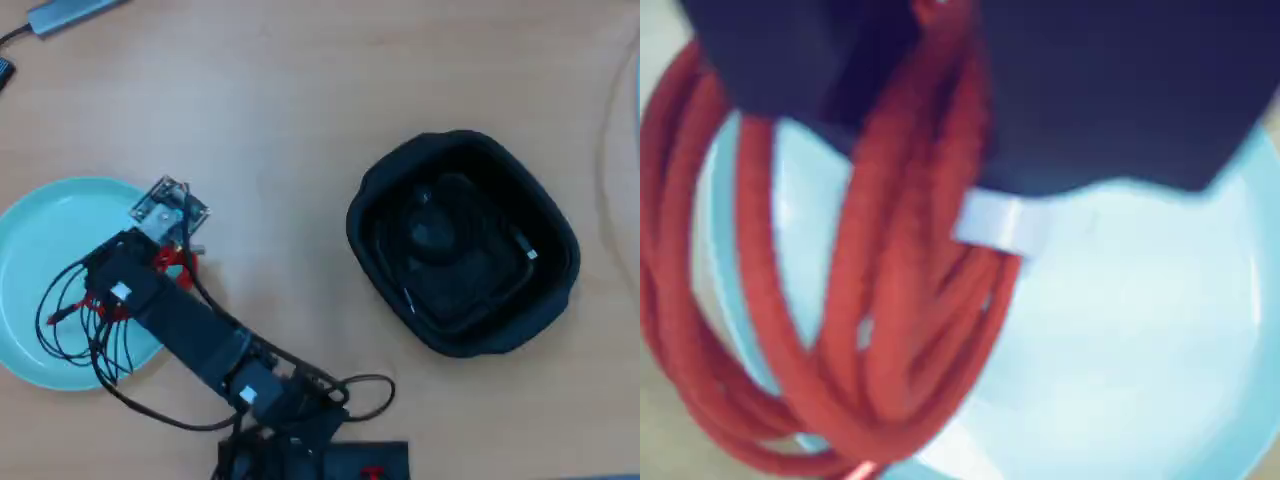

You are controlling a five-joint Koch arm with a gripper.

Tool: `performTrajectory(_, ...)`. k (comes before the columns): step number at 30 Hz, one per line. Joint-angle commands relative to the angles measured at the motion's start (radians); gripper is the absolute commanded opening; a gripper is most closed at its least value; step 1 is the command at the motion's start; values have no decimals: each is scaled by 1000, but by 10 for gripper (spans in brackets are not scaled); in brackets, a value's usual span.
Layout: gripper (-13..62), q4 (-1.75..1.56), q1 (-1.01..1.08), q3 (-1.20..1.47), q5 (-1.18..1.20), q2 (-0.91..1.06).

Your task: Put a black charging cable in a black bowl and put a red charging cable in a green bowl

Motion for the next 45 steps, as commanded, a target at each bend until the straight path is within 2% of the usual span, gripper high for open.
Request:
performTrajectory(1,6,-124,-32,-141,32,-49)
performTrajectory(11,372,-133,-92,-207,75,-239)
performTrajectory(13,419,-124,-92,-201,77,-270)
performTrajectory(18,428,40,-46,-190,127,-313)
performTrajectory(24,430,244,126,-143,143,-310)
performTrajectory(30,431,331,319,-91,83,-175)
performTrajectory(36,437,221,574,137,-143,-60)
performTrajectory(40,434,38,698,331,-175,46)
performTrajectory(45,434,-170,824,538,-235,74)
